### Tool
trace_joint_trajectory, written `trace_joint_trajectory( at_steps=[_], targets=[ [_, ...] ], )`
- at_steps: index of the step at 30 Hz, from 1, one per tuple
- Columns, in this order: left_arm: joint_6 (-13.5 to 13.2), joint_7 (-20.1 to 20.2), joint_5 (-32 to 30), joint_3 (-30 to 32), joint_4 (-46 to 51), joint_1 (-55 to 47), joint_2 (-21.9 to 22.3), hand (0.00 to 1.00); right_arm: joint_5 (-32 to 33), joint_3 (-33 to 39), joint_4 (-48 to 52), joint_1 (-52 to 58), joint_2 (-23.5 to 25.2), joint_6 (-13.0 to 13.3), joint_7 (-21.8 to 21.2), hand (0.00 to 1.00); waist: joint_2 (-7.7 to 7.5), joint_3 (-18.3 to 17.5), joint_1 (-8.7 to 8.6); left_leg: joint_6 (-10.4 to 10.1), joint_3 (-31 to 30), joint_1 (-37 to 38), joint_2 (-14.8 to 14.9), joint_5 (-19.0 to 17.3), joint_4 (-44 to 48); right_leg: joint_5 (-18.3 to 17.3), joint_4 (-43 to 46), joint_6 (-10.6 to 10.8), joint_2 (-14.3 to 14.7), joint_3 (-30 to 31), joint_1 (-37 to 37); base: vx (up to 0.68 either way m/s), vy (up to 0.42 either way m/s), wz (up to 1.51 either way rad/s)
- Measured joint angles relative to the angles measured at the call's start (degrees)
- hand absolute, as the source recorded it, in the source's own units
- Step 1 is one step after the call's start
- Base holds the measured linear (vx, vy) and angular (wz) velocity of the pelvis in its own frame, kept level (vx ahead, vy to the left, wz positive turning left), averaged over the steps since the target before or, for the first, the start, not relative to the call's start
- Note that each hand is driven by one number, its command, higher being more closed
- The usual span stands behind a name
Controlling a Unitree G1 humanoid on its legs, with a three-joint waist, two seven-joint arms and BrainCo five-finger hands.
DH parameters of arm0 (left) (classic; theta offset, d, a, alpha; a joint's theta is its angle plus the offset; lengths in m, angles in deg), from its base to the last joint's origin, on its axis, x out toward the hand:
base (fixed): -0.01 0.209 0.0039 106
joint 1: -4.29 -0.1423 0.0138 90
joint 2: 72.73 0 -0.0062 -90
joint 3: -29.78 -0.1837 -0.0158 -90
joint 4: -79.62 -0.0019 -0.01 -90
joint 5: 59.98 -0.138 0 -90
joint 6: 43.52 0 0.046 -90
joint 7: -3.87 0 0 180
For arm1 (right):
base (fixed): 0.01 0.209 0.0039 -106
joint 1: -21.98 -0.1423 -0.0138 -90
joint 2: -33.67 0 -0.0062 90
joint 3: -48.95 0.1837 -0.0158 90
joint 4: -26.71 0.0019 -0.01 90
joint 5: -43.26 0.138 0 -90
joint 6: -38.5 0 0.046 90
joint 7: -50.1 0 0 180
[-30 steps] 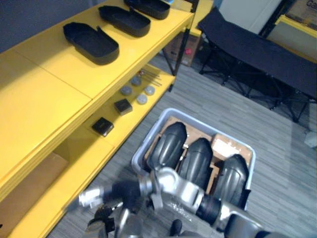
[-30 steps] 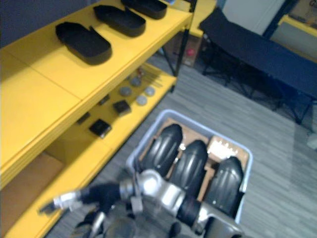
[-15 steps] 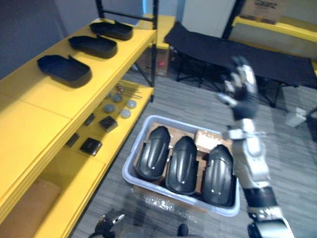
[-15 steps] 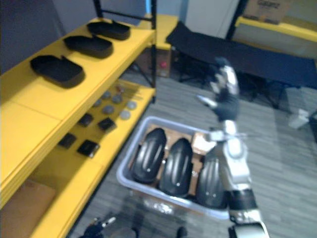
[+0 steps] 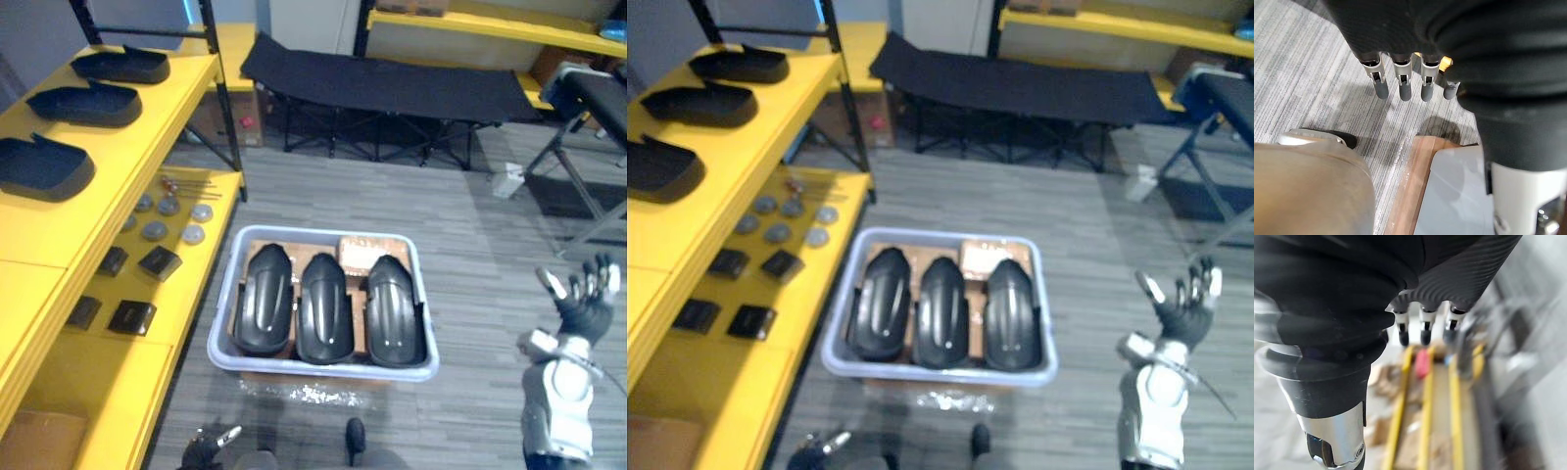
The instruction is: Walk over and take plastic housings, then place them on the shelf
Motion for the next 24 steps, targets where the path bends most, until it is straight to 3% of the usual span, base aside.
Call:
trace_joint_trajectory(
  at_steps=[4, 12, 18, 24],
  targets=[
    [-0.02, -0.28, 0.03, -0.16, 1.01, -0.01, 0.77, 0.00, -0.02, -0.10, -6.72, 0.36, 3.66, 0.11, 0.37, 0.00, 0.31, -0.23, 0.28, 0.19, -0.25, -0.07, -0.66, 0.15, -1.02, 0.69, -1.35, 0.61, -0.36, -0.37, 0.22, 0.05, 0.010, 0.05],
    [2.15, -1.32, 0.18, -0.54, 1.54, 0.64, 2.15, 0.00, -2.13, 0.22, -23.60, -1.83, 4.15, 0.04, 10.04, 0.00, 2.42, -2.04, 0.49, 0.85, -1.31, 4.74, -1.47, 0.88, -4.66, 0.70, -1.75, 0.61, -1.02, -3.49, 4.21, 0.08, 0.014, 0.10],
    [4.09, -1.45, 0.13, -0.52, 2.02, 1.03, 1.72, 0.00, -5.05, 2.63, -30.95, -2.53, 4.11, -1.16, 18.03, 0.00, 2.23, -2.23, 0.94, 1.78, -1.39, 4.86, -3.28, 2.15, -6.05, 0.46, -1.74, 0.76, -2.76, -5.23, 4.13, -0.03, 0.017, 0.03],
    [4.63, -0.01, -0.01, -0.61, 1.66, -0.07, 1.82, 0.00, -6.71, 4.13, -34.19, -3.76, 4.04, -2.89, 19.09, 0.00, 1.84, -2.26, 1.57, 1.70, -2.82, 4.67, -3.88, 3.73, -7.89, -0.36, -1.30, 0.50, -3.31, -6.82, 3.77, -0.06, -0.019, 0.14]
  ],
)
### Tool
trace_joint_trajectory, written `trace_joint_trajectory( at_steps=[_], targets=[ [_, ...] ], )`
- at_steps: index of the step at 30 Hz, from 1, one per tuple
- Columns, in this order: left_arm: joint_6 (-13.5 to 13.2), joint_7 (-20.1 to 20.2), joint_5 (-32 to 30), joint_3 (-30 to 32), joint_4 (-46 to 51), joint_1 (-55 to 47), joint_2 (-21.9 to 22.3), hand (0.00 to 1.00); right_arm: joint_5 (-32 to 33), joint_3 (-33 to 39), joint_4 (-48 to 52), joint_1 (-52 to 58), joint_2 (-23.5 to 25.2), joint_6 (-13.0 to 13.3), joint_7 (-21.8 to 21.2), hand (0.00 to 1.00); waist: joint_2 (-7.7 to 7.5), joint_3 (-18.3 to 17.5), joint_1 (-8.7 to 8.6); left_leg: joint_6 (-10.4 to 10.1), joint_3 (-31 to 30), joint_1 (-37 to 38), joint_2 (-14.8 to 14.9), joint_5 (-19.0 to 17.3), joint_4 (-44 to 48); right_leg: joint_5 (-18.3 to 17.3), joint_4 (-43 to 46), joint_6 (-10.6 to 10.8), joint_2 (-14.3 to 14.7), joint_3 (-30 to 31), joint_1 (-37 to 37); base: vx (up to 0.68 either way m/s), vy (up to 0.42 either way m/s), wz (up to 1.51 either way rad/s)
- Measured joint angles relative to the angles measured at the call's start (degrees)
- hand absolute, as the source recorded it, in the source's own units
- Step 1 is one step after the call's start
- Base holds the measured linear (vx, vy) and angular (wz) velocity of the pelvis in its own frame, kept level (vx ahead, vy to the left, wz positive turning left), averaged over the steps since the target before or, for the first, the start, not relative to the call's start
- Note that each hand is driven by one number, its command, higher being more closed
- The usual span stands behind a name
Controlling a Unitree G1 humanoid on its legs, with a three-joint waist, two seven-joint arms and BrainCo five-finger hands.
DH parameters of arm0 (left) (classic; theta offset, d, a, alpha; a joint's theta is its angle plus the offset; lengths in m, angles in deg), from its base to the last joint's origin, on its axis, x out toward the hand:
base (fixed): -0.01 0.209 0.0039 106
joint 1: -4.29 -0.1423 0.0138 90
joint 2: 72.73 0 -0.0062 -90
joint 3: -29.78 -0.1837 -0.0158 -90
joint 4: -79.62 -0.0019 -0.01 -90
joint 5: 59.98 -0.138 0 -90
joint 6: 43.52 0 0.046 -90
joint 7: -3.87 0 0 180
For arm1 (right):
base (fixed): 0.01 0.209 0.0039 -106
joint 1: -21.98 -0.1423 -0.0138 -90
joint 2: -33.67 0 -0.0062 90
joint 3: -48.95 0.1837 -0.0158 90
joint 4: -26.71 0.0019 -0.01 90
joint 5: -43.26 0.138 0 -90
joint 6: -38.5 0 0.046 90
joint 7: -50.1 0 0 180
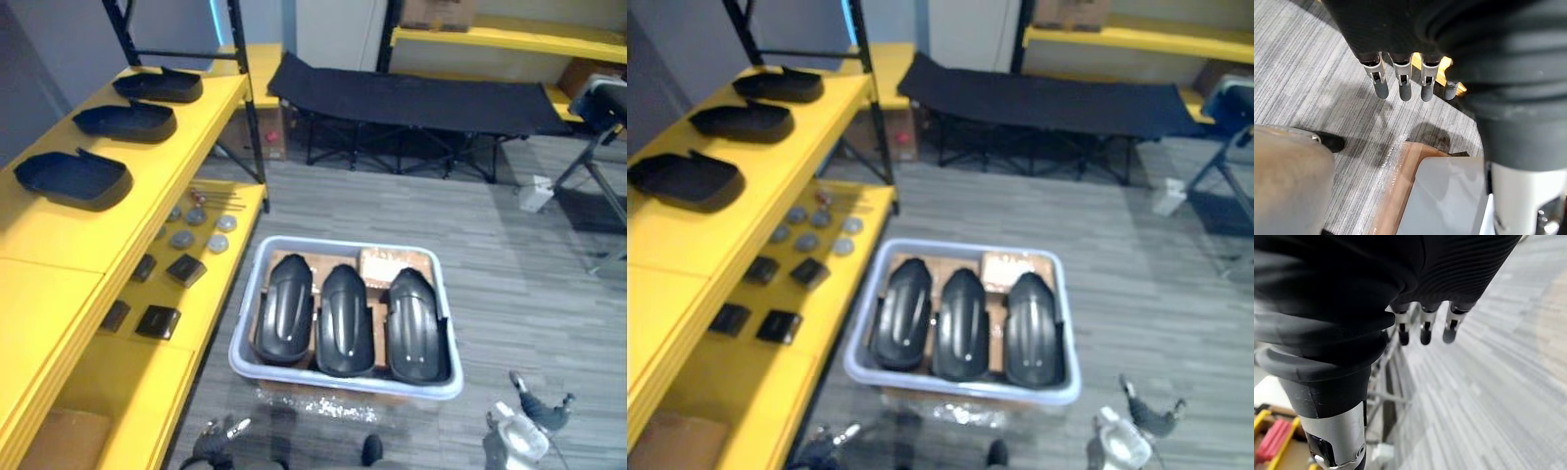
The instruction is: Walk over and take plastic housings, then place them on the shelf
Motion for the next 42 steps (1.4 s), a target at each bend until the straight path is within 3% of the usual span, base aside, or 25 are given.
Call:
trace_joint_trajectory(
  at_steps=[4, 8, 12, 15, 19, 25, 42],
  targets=[
    [-0.23, 0.34, 0.01, -0.03, 0.43, 0.36, 0.05, 0.00, -1.26, 0.71, -1.95, -3.05, -0.87, -1.08, 0.99, 0.00, 0.18, 1.69, 0.10, -0.04, -2.45, -4.00, -0.23, -0.03, 3.09, -1.12, 3.32, -0.08, -0.44, -2.66, -2.84, -0.07, -0.010, 0.34],
    [-1.06, 0.52, 0.33, -0.11, 1.37, 3.05, -0.25, 0.00, -3.19, 1.13, -1.83, -9.37, -1.88, -0.85, 2.94, 0.00, 0.91, 8.04, 1.79, -0.08, -3.11, -7.66, -0.18, -0.01, 6.08, -1.57, 7.08, -0.21, -0.74, -3.03, -6.04, -0.11, 0.000, 0.12],
    [-3.02, 0.59, 2.43, -1.87, 2.94, 5.36, 0.08, 0.00, -4.23, 0.42, 3.38, -11.72, -2.37, -0.76, 6.15, 0.00, 0.61, 11.78, 2.82, -0.16, -4.50, -11.95, -0.27, 0.01, 8.22, -3.98, 12.57, -0.23, -1.49, -4.52, -10.68, -0.05, -0.011, 0.21],
    [-3.08, 0.56, 2.43, -3.27, 3.96, 8.05, 0.65, 0.00, -4.44, 0.27, 7.65, -13.22, -3.62, -1.59, 6.77, 0.00, 0.17, 14.23, 3.70, -0.45, -4.44, -14.05, -0.17, -0.09, 10.00, -5.32, 16.10, -0.34, -1.83, -4.48, -13.63, -0.01, -0.016, 0.10],
    [-4.59, 0.58, 2.45, -4.45, 5.54, 8.77, 1.11, 0.00, -4.68, -0.59, 10.99, -13.72, -4.02, -3.90, 7.06, 0.00, -0.30, 15.09, 4.77, -0.75, -4.36, -14.75, 0.09, -0.28, 10.65, -6.45, 17.96, -0.61, -1.88, -4.46, -14.95, 0.01, -0.009, 0.02],
    [-5.69, 0.28, 4.53, -4.56, 6.21, 10.82, 1.89, 0.00, -4.48, -1.61, 12.51, -15.19, -5.72, -10.38, 7.01, 0.00, 0.01, 17.48, 5.34, -1.15, -4.41, -15.92, 0.17, -0.79, 11.60, -8.61, 21.69, -0.77, -2.61, -4.60, -16.90, 0.00, -0.008, 0.04],
    [-6.74, 0.25, 6.61, -4.42, 7.77, 11.30, 2.46, 0.00, -1.77, -4.80, 7.43, -22.06, -10.21, -19.98, -0.27, 0.00, 0.68, 18.31, 5.68, -1.22, -4.66, -20.85, 0.11, -0.78, 13.31, -9.86, 25.17, -1.07, -2.73, -4.41, -22.75, 0.00, -0.002, 0.00]
  ],
)
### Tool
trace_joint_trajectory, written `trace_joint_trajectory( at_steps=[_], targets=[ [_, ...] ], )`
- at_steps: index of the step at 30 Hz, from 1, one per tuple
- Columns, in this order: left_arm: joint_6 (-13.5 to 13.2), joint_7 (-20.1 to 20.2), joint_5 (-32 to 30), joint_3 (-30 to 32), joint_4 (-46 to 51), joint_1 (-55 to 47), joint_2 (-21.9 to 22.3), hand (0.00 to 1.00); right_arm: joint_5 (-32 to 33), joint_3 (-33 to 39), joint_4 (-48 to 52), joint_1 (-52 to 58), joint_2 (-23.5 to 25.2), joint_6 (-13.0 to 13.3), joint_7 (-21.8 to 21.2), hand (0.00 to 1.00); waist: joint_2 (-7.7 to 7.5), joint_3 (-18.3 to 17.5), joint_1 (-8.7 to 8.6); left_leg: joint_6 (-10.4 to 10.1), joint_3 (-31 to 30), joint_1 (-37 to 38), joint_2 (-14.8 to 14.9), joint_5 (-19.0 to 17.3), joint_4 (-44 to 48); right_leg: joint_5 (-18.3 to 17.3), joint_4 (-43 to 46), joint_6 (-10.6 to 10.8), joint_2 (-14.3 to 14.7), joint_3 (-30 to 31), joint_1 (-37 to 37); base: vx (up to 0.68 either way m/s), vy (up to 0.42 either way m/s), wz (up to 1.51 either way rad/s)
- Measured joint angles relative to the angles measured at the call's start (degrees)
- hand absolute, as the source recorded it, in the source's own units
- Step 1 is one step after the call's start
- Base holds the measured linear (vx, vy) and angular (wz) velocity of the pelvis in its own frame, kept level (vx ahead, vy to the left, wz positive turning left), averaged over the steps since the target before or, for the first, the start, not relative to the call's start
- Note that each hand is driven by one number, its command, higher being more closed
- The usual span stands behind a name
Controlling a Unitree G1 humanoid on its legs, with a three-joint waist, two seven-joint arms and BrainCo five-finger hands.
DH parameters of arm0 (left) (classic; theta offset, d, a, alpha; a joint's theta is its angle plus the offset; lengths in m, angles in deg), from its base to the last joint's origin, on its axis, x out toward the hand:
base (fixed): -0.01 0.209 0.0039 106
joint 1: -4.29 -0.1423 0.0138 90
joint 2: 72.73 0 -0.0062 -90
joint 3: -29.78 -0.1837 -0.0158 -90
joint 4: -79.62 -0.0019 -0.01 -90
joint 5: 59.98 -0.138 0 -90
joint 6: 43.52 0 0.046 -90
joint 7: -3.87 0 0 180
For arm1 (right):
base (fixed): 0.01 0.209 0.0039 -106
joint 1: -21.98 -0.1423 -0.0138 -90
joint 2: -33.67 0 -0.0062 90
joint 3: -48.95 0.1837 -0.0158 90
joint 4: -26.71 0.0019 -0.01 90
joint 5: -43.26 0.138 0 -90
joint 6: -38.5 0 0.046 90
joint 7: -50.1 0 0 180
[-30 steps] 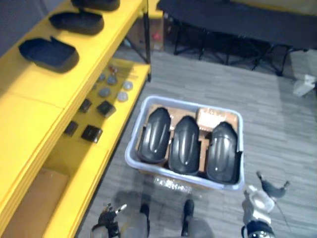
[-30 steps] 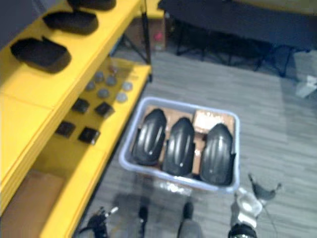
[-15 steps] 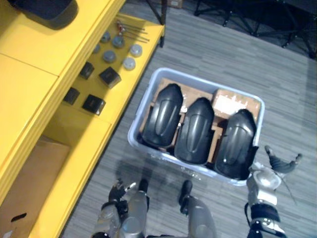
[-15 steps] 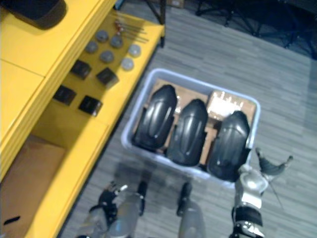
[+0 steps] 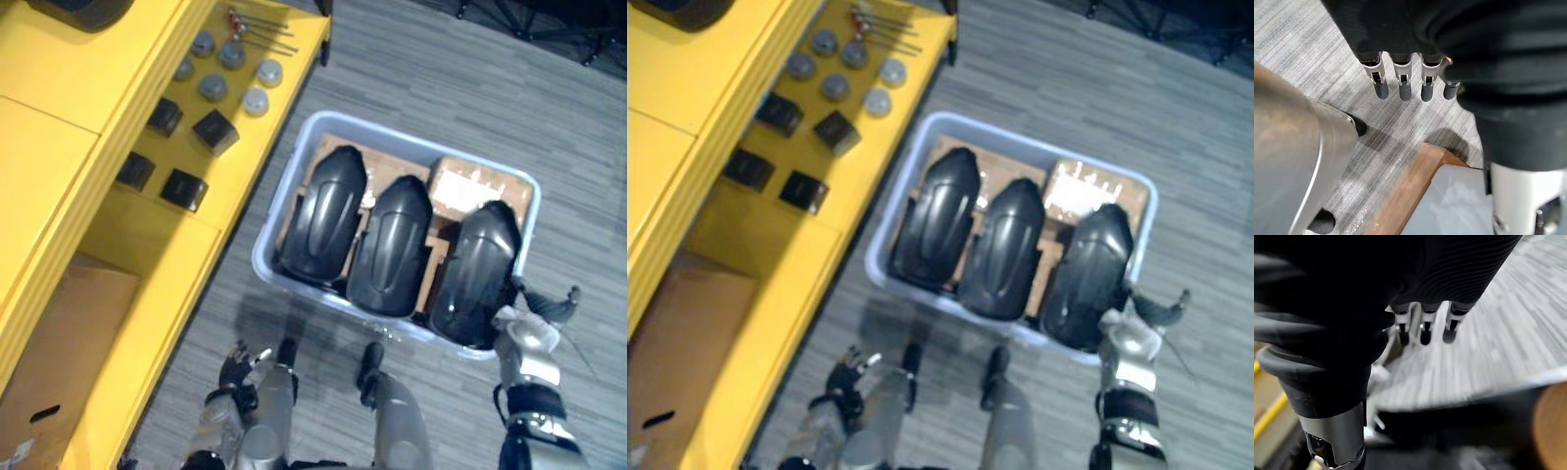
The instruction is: Walk over and take plastic housings, then place them on the shelf
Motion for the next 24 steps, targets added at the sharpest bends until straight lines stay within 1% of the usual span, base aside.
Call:
trace_joint_trajectory(
  at_steps=[3, 7, 8, 9, 11, 13, 14, 15, 16, 19, 24],
  targets=[
    [-0.14, 0.02, -0.03, -0.06, 0.66, 0.01, 0.05, 0.00, -0.12, -1.48, -2.04, -1.56, -0.81, -1.05, -1.64, 0.00, 0.27, 0.73, 0.04, -0.01, -0.08, -0.41, -0.04, -0.01, 0.47, -0.03, 0.27, -0.04, -0.02, -0.02, -0.29, 0.00, 0.000, 0.00],
    [-0.21, 0.03, 0.02, -0.11, 1.66, 0.04, 0.15, 0.00, -0.67, -2.57, -2.56, -3.14, -2.20, -2.32, -2.80, 0.00, 0.33, 0.80, 0.26, 0.00, -0.48, -2.46, -0.27, 0.01, 1.11, -0.04, 1.12, -0.06, -0.23, -0.11, -2.28, -0.02, 0.001, 0.05],
    [-0.20, 0.00, 0.05, -0.09, 1.66, 0.01, 0.14, 0.00, -1.34, -2.70, -3.04, -3.68, -2.30, -3.12, -3.06, 1.00, 0.35, 0.80, 0.30, -0.01, -1.00, -2.95, -0.30, 0.00, 1.72, -0.13, 1.41, -0.18, -0.24, -0.23, -2.49, -0.02, -0.001, 0.07],
    [-0.20, -0.01, 0.05, -0.10, 1.68, 0.03, 0.13, 0.00, -1.58, -2.83, -3.44, -3.99, -2.41, -3.56, -3.23, 1.00, 0.35, 0.80, 0.36, -0.01, -1.12, -3.06, -0.33, 0.00, 1.81, -0.15, 1.52, -0.21, -0.25, -0.28, -2.55, -0.02, 0.001, 0.08],
    [-0.20, -0.09, 0.13, -0.15, 1.95, 0.05, 0.15, 0.00, -3.27, -4.51, -4.69, -4.61, -3.66, -5.65, -3.86, 1.00, 0.35, 0.80, 0.73, -0.01, -1.27, -3.40, -0.42, 0.00, 1.97, -0.17, 1.80, -0.25, -0.34, -0.32, -2.86, -0.03, 0.003, 0.05],
    [-0.19, -0.24, 0.19, -0.11, 2.26, 0.04, 0.04, 0.00, -4.63, -4.73, -4.98, -4.68, -4.97, -7.10, -4.13, 1.00, 0.36, 0.83, 0.71, -0.01, -1.39, -4.18, -0.47, 0.00, 2.57, -0.18, 1.98, -0.26, -0.36, -0.56, -3.20, -0.03, 0.003, 0.07],
    [-0.16, -0.29, 0.19, -0.12, 2.31, 0.03, 0.03, 0.00, -6.03, -4.78, -5.15, -4.67, -5.71, -8.55, -5.07, 1.00, 0.36, 0.83, 0.70, -0.01, -1.62, -4.37, -0.49, 0.00, 2.67, -0.24, 2.17, -0.36, -0.43, -0.83, -3.20, -0.03, 0.000, 0.08],
    [-0.16, -0.30, 0.19, -0.12, 2.33, 0.02, 0.03, 0.00, -6.41, -4.81, -5.28, -4.72, -5.86, -8.85, -5.21, 1.00, 0.36, 0.83, 0.70, -0.01, -1.66, -4.39, -0.50, 0.00, 2.67, -0.28, 2.26, -0.41, -0.45, -0.87, -3.20, -0.04, -0.004, 0.08],
    [-0.12, -0.51, 0.20, -0.10, 2.53, 0.01, 0.01, 0.00, -8.12, -4.91, -6.18, -5.19, -6.32, -9.78, -5.70, 1.00, 0.36, 0.83, 0.68, -0.04, -1.86, -4.44, -0.56, 0.03, 2.66, -0.33, 2.40, -0.48, -0.54, -1.07, -3.21, -0.03, -0.008, 0.06],
    [-0.10, -0.62, 0.25, -0.10, 3.05, 0.00, -0.13, 0.00, -10.25, -5.03, -7.48, -6.10, -7.11, -10.99, -6.77, 1.00, 0.35, 0.82, 0.57, -0.37, -2.46, -4.76, -0.56, 0.27, 2.62, -0.34, 2.46, -0.51, -0.54, -1.48, -3.23, -0.03, -0.017, 0.09],
    [-0.01, -0.51, 0.17, -0.11, 3.86, -0.13, -0.24, 0.00, -13.99, -7.28, -8.68, -7.54, -7.18, -12.94, -8.59, 1.00, 0.32, 0.81, 0.64, -0.67, -2.56, -4.84, -0.63, 1.06, 1.70, -0.32, 2.61, -0.56, -0.66, -1.50, -3.78, 0.00, -0.009, 0.01]
  ],
)
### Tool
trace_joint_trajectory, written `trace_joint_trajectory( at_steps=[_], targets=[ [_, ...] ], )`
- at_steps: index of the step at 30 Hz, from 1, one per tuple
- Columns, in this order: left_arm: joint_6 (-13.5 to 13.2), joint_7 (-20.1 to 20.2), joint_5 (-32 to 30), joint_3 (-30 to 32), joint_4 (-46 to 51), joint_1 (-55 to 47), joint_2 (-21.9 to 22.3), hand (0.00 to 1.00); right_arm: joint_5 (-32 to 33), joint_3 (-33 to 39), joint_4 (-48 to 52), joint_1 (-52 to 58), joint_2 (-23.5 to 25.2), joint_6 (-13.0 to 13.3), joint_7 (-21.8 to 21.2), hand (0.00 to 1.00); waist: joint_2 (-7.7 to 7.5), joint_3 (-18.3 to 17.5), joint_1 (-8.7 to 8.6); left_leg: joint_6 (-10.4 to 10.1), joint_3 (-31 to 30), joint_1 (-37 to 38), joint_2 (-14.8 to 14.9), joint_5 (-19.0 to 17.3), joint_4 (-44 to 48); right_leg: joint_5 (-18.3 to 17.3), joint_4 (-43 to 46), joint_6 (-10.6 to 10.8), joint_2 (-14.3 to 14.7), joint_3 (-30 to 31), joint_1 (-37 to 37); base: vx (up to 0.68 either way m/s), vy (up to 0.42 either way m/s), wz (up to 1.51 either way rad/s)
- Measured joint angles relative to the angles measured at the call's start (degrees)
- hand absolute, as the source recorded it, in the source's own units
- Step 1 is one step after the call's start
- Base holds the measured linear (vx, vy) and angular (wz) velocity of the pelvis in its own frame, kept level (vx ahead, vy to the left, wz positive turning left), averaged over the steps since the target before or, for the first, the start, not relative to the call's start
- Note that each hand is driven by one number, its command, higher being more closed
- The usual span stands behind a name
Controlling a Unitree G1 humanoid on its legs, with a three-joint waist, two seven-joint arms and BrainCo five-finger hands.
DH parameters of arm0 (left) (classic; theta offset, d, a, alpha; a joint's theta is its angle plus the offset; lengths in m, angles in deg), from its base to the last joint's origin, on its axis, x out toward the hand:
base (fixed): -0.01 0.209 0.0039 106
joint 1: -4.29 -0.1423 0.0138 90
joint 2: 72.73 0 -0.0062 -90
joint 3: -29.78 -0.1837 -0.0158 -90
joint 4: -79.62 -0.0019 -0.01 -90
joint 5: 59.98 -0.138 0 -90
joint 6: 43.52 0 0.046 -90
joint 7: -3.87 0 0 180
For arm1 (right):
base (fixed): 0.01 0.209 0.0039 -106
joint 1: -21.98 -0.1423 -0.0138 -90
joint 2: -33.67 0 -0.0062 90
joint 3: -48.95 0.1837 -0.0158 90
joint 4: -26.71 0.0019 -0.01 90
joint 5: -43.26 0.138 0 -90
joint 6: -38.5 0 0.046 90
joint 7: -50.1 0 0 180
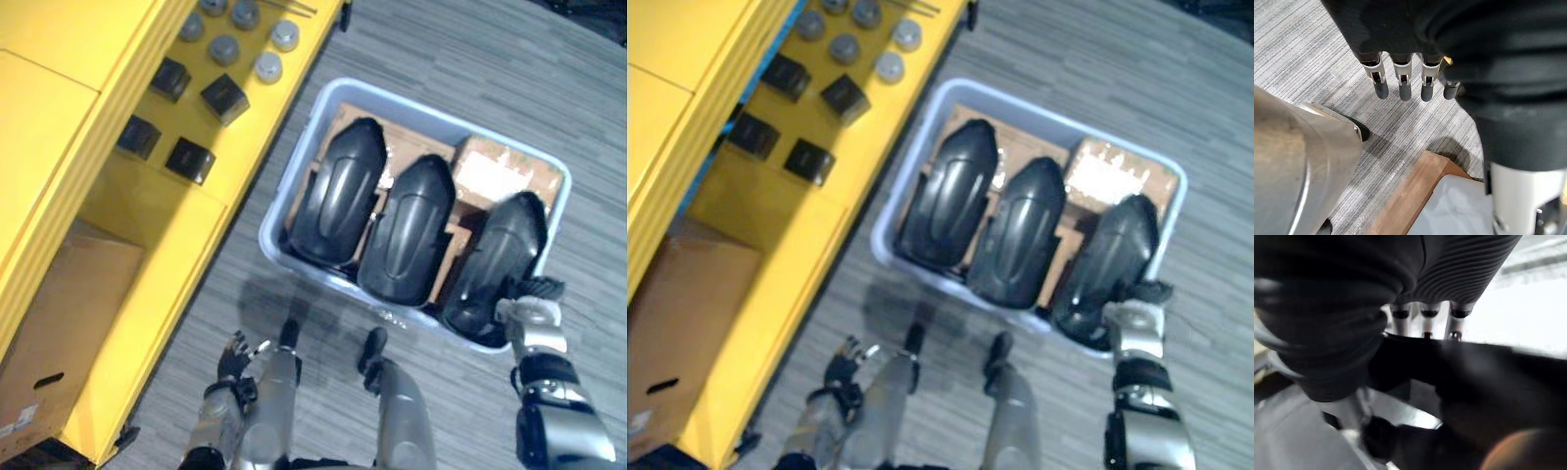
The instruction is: Walk over and take plastic housings, then place them on the shelf
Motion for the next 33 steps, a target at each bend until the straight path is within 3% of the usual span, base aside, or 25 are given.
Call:
trace_joint_trajectory(
  at_steps=[5, 9, 11, 17, 23, 29, 33],
  targets=[
    [-0.01, 0.42, -0.14, -0.03, 0.17, -0.36, -0.33, 0.00, -2.64, -0.28, -0.61, -0.85, -0.08, -2.53, -0.31, 1.00, -0.01, 0.00, 0.09, -0.20, -0.08, 0.08, 0.09, 0.40, -0.29, 0.12, -0.10, -0.17, -0.06, -0.03, -0.12, 0.00, -0.005, 0.01],
    [-0.01, 0.54, 0.13, -0.11, 1.36, -1.14, -1.01, 0.00, -3.05, -1.23, -1.02, -0.79, -0.34, -2.29, -0.34, 1.00, -0.13, -0.07, 0.22, -0.39, -0.10, 0.13, 0.34, 0.53, -0.30, 0.31, -0.24, -0.42, 0.06, -0.11, 0.00, 0.00, 0.000, 0.00],
    [0.43, -0.33, 0.10, -0.16, 2.56, -1.51, -1.62, 0.00, -3.98, -1.25, -2.39, -0.77, -0.33, -0.74, -0.35, 1.00, -0.13, -0.08, 0.35, -0.50, -0.25, 0.33, 0.48, 0.66, -0.32, 0.41, -0.34, -0.57, 0.19, -0.27, 0.31, 0.00, 0.000, 0.00],
    [3.14, -7.39, 5.01, 0.73, 2.97, -2.19, -2.19, 0.00, -3.99, -0.09, -4.35, 3.02, 0.19, 0.41, -0.29, 1.00, -0.42, -0.08, 0.79, -0.63, -1.23, 3.12, 1.03, 1.36, -2.62, 0.69, -2.41, -0.76, 0.70, -1.94, 3.95, -0.01, -0.018, 0.08],
    [4.19, -13.58, 6.91, 5.95, 6.68, -3.55, -2.34, 0.00, -3.91, 3.75, -1.34, 9.21, 2.83, 0.99, 0.40, 1.00, -2.02, -0.36, 0.79, -0.75, -1.79, 10.48, 1.44, 2.65, -8.15, 0.91, -6.25, -0.41, 1.58, -3.09, 10.88, 0.06, -0.026, 0.06],
    [4.49, -15.17, 6.81, 9.60, 11.36, -5.23, -3.22, 0.00, -4.00, 6.01, 4.60, 16.12, 3.57, 3.55, 5.04, 1.00, -4.69, -5.77, -0.41, -0.99, -0.38, 16.43, 2.07, 2.98, -11.87, 2.54, -13.38, 0.23, 2.59, -3.13, 17.58, 0.14, 0.002, -0.08],
    [5.08, -15.51, 6.56, 10.28, 18.00, -6.93, -3.19, 0.00, -6.82, 8.21, 7.21, 18.61, 3.58, 5.04, 6.03, 1.00, -4.57, -10.88, -1.64, -0.98, 0.49, 19.23, 1.66, 2.97, -13.60, 4.01, -17.96, 0.94, 2.66, -3.09, 21.40, 0.12, 0.035, -0.08]
  ],
)
